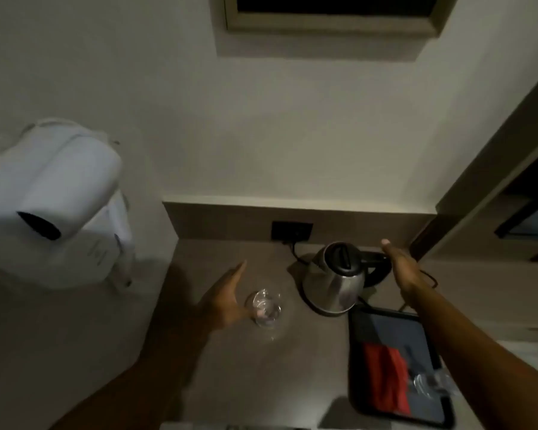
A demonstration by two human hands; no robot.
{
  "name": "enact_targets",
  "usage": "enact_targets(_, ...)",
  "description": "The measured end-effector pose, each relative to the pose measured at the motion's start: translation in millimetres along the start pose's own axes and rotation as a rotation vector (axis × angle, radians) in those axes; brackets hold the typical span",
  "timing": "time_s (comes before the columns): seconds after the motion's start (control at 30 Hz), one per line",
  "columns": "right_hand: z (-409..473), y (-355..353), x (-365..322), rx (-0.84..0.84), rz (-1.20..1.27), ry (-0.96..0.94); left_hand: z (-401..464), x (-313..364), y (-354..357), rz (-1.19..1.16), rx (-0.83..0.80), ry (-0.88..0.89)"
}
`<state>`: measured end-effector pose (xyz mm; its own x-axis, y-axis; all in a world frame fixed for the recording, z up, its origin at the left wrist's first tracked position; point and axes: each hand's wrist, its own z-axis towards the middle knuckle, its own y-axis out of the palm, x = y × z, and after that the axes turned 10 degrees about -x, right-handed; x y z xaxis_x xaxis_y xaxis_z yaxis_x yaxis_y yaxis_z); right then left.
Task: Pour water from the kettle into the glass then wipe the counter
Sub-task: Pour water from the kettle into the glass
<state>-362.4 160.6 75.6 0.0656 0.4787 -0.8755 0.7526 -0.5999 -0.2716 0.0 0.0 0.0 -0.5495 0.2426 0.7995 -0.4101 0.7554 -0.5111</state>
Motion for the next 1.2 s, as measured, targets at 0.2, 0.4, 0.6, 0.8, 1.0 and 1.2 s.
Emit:
enact_targets(0.2,29.7,19.5,18.5,0.077,-0.072,-0.037,21.4,-48.7,35.4,-0.163,-0.132,-0.045)
enact_targets(0.4,48.5,23.1,33.9,0.192,-0.044,-0.118,28.6,-54.5,44.3,-0.064,-0.121,0.011)
enact_targets(0.6,49.5,22.4,34.8,0.173,-0.090,-0.143,32.7,-49.6,50.9,-0.016,-0.100,0.011)
enact_targets(0.8,36.8,37.4,17.5,0.177,-0.128,-0.246,32.6,-44.1,48.6,0.097,-0.070,0.063)
enact_targets(1.0,17.2,60.2,-10.9,0.112,-0.340,-0.411,32.7,-47.4,46.2,0.139,-0.084,0.082)
enact_targets(1.2,-3.2,80.3,-32.5,0.011,-0.496,-0.622,30.2,-47.5,47.6,0.150,-0.089,0.109)
